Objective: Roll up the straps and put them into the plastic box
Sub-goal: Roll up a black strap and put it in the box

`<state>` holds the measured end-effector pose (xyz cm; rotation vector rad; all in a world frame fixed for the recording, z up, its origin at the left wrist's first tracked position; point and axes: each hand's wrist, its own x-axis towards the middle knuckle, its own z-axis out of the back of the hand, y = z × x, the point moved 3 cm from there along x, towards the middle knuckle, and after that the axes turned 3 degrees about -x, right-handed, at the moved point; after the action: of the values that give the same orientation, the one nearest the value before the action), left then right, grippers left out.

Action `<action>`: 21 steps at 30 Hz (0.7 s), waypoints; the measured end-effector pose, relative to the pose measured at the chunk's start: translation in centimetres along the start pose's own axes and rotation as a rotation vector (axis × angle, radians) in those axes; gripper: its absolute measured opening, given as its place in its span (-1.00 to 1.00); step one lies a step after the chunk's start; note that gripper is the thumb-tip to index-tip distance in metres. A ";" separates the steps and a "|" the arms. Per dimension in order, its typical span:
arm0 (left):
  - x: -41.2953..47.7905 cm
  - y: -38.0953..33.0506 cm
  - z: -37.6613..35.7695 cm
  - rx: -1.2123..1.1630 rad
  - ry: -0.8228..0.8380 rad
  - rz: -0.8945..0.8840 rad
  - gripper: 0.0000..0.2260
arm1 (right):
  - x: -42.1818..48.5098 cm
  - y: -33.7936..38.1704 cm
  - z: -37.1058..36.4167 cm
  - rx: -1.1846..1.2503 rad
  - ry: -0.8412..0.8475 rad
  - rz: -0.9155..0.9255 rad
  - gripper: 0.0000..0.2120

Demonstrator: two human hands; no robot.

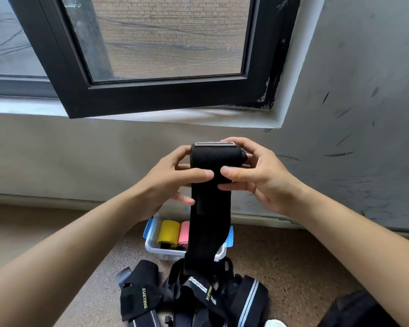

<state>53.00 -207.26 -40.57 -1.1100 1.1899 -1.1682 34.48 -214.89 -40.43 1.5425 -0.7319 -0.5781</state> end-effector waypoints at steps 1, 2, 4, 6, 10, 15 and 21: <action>-0.1 -0.1 -0.1 -0.008 0.002 0.017 -0.52 | 0.0 -0.1 -0.1 -0.019 0.000 0.014 -0.47; -0.2 -0.2 -0.2 -0.015 -0.002 0.030 -0.54 | 0.0 -0.2 -0.1 -0.042 0.002 0.026 -0.48; -0.2 -0.2 -0.5 -0.035 -0.027 0.047 -0.54 | -0.1 -0.4 -0.3 -0.100 0.008 0.051 -0.47; -0.2 -0.2 -0.6 -0.061 -0.052 0.032 -0.54 | -0.1 -0.4 -0.4 -0.152 0.009 0.077 -0.45; -0.2 -0.6 -0.1 -0.102 -0.073 -0.027 -0.52 | -0.1 -0.2 -0.6 -0.214 0.003 0.059 -0.42; -0.2 -0.6 0.2 -0.124 -0.102 -0.107 -0.46 | -0.1 -0.5 -0.6 -0.117 0.053 -0.115 -0.52; -0.1 0.0 0.0 -0.042 -0.154 -0.249 -0.44 | -0.2 -0.2 -0.9 -0.118 0.005 -0.216 -0.44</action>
<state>52.98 -207.16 -40.53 -1.3842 0.9810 -1.2248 35.01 -214.15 -40.55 1.5213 -0.5209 -0.7638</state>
